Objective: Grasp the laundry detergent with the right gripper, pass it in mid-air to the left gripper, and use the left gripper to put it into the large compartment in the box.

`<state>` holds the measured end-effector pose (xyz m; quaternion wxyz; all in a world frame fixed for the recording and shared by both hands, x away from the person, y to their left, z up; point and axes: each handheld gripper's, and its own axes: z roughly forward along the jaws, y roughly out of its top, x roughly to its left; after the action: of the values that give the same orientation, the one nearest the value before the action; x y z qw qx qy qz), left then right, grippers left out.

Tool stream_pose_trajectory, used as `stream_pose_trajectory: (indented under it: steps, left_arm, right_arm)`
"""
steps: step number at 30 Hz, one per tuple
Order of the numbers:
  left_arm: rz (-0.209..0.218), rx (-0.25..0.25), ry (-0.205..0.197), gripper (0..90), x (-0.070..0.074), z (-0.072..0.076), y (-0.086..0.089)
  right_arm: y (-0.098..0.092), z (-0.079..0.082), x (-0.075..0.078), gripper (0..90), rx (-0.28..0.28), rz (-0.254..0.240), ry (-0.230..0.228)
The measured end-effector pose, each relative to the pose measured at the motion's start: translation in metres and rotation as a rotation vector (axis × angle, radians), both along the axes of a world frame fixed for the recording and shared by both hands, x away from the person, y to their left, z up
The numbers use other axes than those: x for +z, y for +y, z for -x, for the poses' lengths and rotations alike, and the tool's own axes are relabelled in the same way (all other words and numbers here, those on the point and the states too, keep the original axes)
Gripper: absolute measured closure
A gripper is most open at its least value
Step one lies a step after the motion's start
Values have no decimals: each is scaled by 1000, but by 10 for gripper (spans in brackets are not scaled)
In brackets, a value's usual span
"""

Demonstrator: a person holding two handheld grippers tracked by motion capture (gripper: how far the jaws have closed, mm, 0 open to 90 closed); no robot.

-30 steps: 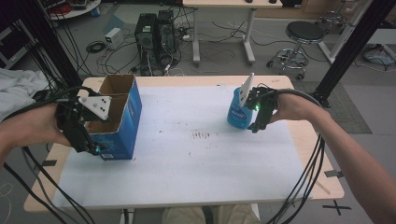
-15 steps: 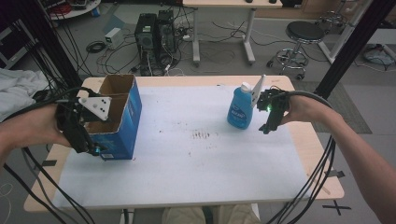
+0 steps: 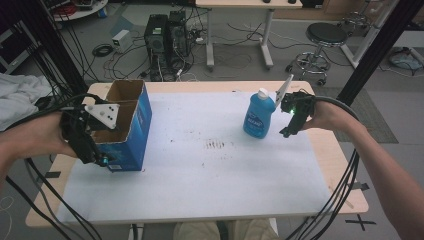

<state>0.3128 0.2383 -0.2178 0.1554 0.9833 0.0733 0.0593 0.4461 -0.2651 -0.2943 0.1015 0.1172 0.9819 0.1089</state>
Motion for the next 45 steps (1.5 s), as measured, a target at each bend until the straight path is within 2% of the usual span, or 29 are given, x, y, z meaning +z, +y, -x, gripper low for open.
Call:
stream_pose_trajectory:
  steps: [5,11,22,31,35,38,45]
  left_arm:
    - [-1,1,-2,164,-2,1,1]
    - [-7,-2,-3,164,-2,1,1]
    - [2,2,-2,164,-5,1,2]
    - [12,4,0,164,-7,1,2]
    - [14,6,0,164,-8,1,3]
    - [9,3,-1,164,-7,1,3]
    - [18,11,1,163,-9,3,5]
  right_arm:
    - [-1,-7,-3,136,-53,-57,-11]
    - [2,-16,-7,136,-117,-68,-26]
    - [2,-27,-15,136,-224,-200,-27]
    - [5,-33,-22,136,-285,-288,-55]
    - [7,-34,-25,136,-295,-324,-48]
    - [9,-36,-27,136,-301,-327,-53]
    - [10,-40,-33,136,-322,-375,-45]
